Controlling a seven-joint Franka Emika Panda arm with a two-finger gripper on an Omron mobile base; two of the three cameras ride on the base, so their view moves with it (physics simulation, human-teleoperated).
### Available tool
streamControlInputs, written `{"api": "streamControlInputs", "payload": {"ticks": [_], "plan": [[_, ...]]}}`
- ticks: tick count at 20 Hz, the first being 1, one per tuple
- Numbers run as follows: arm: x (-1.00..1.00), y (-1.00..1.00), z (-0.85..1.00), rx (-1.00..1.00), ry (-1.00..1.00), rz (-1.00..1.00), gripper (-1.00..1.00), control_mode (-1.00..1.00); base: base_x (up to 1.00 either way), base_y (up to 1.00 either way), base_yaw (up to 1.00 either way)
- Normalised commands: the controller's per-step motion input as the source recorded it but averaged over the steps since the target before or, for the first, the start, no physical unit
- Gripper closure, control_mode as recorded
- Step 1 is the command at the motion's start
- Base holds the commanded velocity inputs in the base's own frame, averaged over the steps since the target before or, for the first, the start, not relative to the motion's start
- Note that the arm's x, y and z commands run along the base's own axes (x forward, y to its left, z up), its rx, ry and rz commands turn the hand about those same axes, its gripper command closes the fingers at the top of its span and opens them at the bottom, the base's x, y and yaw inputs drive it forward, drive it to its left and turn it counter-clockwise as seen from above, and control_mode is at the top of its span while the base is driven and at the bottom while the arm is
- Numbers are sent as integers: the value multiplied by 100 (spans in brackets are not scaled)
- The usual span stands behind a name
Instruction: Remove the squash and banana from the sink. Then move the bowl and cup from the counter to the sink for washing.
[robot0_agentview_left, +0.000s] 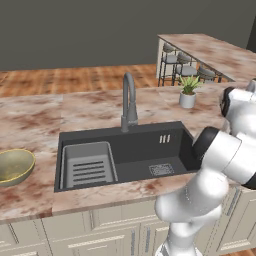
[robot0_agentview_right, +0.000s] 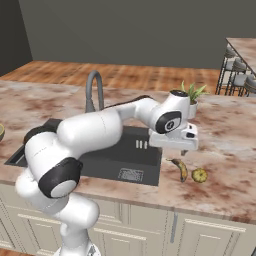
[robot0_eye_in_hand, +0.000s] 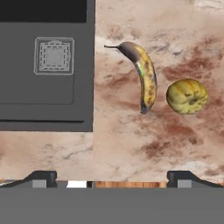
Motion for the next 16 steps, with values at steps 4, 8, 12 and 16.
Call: {"api": "streamControlInputs", "payload": {"ticks": [4,8,12,16], "plan": [[-4,47,5,0,-8,7,-100,-100,0,0,0],[-6,48,6,0,-7,0,-100,-100,0,0,0],[-7,48,8,0,-3,0,-100,-100,0,0,0],[-8,47,7,0,-3,0,-100,-100,0,0,0]]}}
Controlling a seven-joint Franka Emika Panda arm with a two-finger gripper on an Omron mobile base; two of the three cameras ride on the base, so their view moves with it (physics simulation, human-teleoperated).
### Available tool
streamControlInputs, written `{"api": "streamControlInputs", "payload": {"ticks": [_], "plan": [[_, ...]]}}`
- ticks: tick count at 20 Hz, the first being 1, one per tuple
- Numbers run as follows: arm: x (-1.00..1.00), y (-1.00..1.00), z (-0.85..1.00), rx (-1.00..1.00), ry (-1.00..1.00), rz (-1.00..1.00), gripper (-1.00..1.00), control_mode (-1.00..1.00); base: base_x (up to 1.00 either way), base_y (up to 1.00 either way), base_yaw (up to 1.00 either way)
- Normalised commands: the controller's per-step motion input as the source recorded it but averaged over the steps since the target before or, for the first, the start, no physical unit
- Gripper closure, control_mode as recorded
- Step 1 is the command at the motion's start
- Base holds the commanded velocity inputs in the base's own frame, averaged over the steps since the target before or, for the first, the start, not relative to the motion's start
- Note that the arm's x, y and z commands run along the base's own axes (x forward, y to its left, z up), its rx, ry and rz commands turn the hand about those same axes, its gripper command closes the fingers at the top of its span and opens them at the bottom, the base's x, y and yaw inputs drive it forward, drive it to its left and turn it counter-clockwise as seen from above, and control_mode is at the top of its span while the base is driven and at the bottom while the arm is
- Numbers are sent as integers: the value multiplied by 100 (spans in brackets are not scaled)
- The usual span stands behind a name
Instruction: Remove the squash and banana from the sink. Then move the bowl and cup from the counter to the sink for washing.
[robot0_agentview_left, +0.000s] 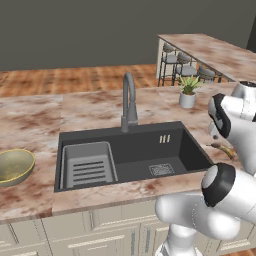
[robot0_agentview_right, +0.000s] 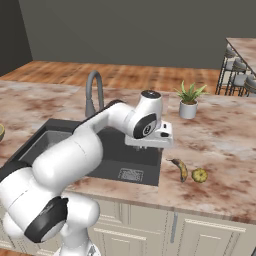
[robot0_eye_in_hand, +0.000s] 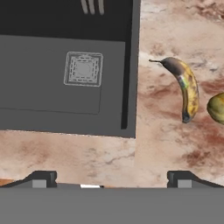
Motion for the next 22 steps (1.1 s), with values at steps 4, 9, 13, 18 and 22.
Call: {"api": "streamControlInputs", "payload": {"ticks": [4,9,13,18,22], "plan": [[-10,44,7,0,0,0,-100,-100,0,0,0],[-10,43,11,0,0,0,-100,-100,0,0,0],[-15,39,15,-2,0,0,-100,-100,0,0,0],[-19,41,12,-3,0,0,-100,-100,0,0,0],[-19,42,6,-1,0,0,-100,-100,0,0,0]]}}
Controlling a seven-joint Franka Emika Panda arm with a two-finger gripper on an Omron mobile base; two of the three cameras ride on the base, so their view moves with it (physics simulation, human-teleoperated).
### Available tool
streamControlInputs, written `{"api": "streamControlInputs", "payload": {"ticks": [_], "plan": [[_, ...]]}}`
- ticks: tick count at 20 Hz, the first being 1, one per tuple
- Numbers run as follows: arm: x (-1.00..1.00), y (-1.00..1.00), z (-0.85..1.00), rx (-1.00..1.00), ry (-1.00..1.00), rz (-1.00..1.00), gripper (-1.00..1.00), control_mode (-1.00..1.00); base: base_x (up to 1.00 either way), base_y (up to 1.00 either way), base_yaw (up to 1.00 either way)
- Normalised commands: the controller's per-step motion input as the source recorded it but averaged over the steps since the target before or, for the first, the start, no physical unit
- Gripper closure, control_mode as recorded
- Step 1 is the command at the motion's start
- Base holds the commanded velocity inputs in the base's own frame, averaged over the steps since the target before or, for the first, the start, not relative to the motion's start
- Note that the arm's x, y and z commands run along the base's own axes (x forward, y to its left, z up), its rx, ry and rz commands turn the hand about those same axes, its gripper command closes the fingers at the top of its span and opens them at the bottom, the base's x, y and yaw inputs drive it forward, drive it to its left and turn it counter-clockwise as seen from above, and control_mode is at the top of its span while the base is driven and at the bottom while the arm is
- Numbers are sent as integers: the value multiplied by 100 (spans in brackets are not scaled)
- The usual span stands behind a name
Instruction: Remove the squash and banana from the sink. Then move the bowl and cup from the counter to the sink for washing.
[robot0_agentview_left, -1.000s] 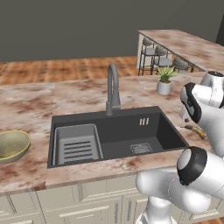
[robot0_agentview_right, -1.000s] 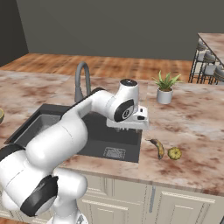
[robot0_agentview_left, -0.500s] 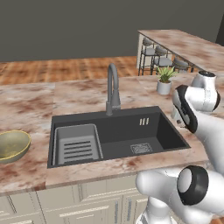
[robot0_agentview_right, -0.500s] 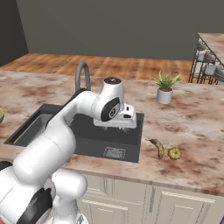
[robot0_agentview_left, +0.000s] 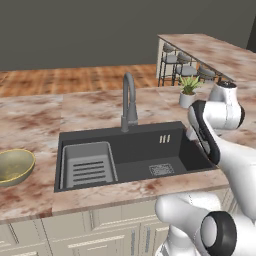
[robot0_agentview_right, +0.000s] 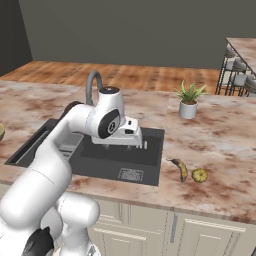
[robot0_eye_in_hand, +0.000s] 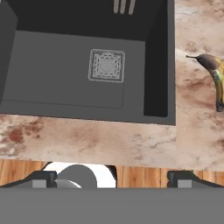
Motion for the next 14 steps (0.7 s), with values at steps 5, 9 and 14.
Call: {"api": "streamControlInputs", "payload": {"ticks": [5,9,14], "plan": [[-16,43,1,0,0,0,-100,-100,0,0,0],[-18,44,1,-1,0,0,-100,-100,0,0,0],[-15,43,4,0,0,0,-100,-100,0,0,0]]}}
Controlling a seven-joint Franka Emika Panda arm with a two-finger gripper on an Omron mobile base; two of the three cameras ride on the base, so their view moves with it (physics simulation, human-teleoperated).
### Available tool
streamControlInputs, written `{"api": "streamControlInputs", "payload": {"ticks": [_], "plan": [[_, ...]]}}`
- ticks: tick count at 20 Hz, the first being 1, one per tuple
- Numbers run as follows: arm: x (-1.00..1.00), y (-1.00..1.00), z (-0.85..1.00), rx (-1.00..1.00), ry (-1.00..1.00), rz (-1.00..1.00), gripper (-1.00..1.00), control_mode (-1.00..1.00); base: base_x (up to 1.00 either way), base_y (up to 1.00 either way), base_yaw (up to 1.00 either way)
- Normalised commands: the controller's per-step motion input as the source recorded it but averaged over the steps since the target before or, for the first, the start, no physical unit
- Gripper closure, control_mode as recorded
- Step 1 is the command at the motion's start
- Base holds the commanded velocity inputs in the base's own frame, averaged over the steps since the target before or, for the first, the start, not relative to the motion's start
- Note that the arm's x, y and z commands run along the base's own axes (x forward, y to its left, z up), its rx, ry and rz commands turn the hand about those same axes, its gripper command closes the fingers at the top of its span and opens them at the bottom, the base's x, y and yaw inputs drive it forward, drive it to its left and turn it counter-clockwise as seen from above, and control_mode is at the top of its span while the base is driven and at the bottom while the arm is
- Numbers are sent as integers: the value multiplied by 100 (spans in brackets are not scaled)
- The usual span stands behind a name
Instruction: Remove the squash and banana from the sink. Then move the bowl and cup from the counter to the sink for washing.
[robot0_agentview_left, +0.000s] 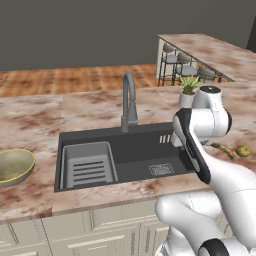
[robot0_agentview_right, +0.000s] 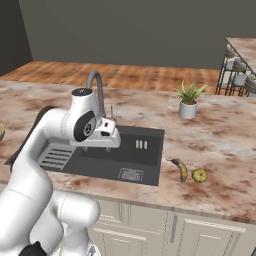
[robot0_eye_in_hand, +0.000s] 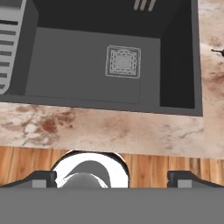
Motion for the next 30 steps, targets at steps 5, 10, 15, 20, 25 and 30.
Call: {"api": "streamControlInputs", "payload": {"ticks": [5,10,15,20,25,30], "plan": [[-14,42,5,0,0,0,-100,-100,0,0,0],[-18,41,1,0,0,-3,-100,-100,0,0,0],[-16,38,0,0,0,-3,-100,-100,0,0,0],[-9,41,1,-1,0,-1,-100,-100,0,0,0],[-1,35,6,-12,-5,0,-100,-100,0,0,0],[0,38,2,-4,0,0,-100,-100,0,0,0]]}}
